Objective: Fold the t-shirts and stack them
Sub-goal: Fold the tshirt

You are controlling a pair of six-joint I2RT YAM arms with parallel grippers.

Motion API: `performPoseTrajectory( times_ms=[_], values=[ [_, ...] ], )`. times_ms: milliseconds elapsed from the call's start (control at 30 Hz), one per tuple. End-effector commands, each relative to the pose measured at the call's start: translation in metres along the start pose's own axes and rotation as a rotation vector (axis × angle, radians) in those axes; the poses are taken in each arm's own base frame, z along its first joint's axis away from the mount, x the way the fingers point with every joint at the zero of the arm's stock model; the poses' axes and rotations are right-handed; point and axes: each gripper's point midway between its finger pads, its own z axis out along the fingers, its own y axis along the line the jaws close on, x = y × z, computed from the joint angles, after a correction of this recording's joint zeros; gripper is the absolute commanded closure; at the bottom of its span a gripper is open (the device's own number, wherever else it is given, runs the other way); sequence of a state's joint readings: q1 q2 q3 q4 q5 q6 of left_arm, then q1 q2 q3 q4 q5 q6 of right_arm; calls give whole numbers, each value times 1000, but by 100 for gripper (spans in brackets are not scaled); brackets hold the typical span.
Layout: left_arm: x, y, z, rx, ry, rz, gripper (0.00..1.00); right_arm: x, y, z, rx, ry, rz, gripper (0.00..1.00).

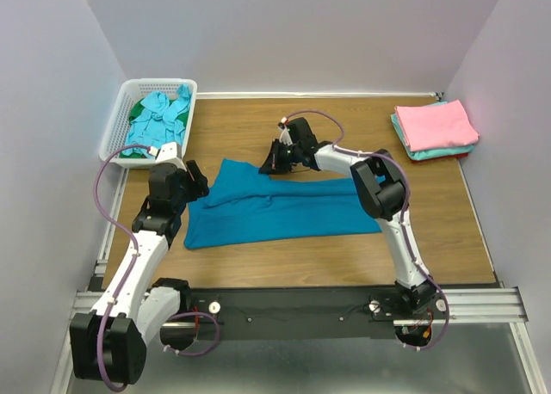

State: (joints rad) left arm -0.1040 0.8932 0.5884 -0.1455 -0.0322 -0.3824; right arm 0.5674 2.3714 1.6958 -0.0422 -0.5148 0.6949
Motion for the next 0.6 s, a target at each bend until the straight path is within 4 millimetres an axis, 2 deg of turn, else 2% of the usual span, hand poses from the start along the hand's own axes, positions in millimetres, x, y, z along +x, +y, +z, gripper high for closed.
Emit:
performPoseTrajectory(
  times_ms=[0,33,100,133,167,200,300,333,400,433,533,567],
  values=[
    [-4,0,4,4,-14,14,33,12,15,1,-36,42,-74,94],
    [-4,0,4,7,-16,14,33,11,31,-7,-66,40,-112,97],
    [-4,1,4,5,-20,12,33,17,42,-14,-86,48,-153,99],
    [-4,0,5,6,-20,13,33,19,56,-21,-110,47,-199,99],
    [-4,1,5,4,-19,11,33,22,64,-26,-123,50,-218,99],
    [-3,1,6,5,-17,11,34,31,63,-29,-122,67,-225,99],
    [0,0,8,5,2,13,34,47,86,-41,-165,86,-290,99],
    [2,2,9,0,7,13,34,58,84,-43,-163,107,-292,99],
    [3,3,9,-4,11,13,34,73,95,-50,-187,130,-324,99],
    [2,2,8,-4,11,11,34,88,91,-50,-183,160,-323,99],
    [0,2,7,-1,1,11,34,108,93,-57,-188,191,-341,99],
    [-1,1,6,4,-3,12,34,124,90,-58,-184,221,-345,99]
  ],
)
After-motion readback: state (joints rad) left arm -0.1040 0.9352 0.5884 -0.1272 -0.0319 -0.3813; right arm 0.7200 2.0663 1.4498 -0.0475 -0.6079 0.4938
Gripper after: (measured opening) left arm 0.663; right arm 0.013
